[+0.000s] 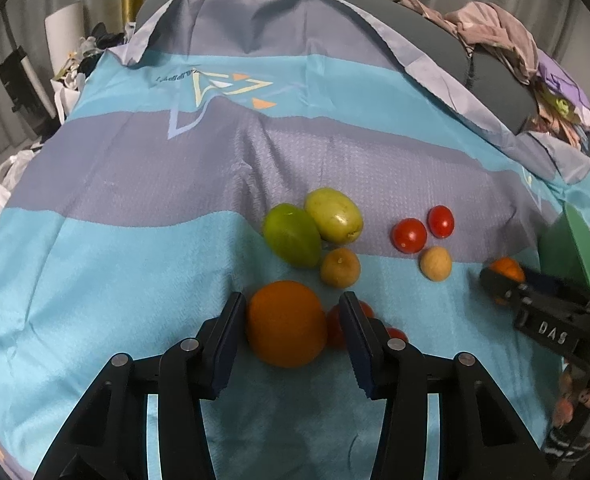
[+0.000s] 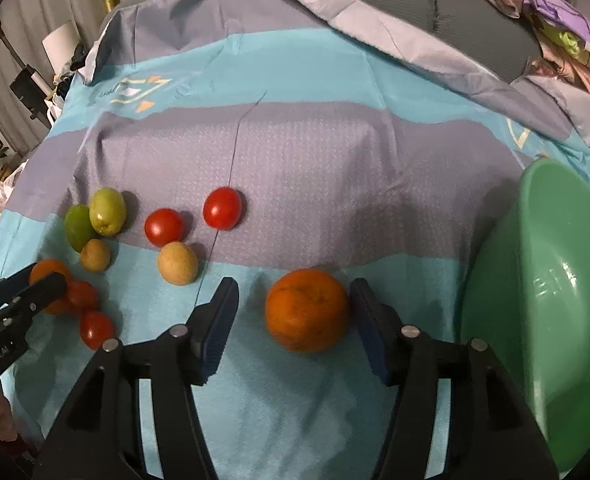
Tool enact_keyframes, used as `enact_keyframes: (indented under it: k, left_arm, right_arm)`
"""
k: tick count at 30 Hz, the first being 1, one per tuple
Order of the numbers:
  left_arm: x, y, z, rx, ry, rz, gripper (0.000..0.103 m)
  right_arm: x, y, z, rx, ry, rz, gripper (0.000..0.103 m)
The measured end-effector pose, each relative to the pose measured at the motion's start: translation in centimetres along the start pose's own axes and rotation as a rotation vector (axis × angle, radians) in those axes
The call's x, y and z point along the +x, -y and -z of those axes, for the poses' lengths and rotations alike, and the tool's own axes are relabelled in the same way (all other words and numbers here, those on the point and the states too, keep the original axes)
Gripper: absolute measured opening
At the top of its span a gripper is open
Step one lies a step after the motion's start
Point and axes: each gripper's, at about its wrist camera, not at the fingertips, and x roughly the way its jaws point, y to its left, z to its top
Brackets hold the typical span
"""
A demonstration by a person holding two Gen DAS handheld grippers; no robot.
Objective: Organize fruits
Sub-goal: 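Grasp one orange with the left tool while the right tool grasps the other orange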
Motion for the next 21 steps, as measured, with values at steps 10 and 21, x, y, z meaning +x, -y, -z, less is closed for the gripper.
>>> enact_keyframes:
  k: [10, 21]
  left_arm:
    - [-0.1, -0.4, 0.3, -0.021, 0.022, -0.002, 0.042]
    - [-1.5, -0.4, 0.8, -0.046, 0.046, 0.029, 0.04]
  right_arm:
    - [0.1, -0.1, 0.6, -0.013, 0.015, -0.017, 0.042]
    - [-2.3, -0.4, 1.0, 0.011, 0.068, -0.089, 0.042]
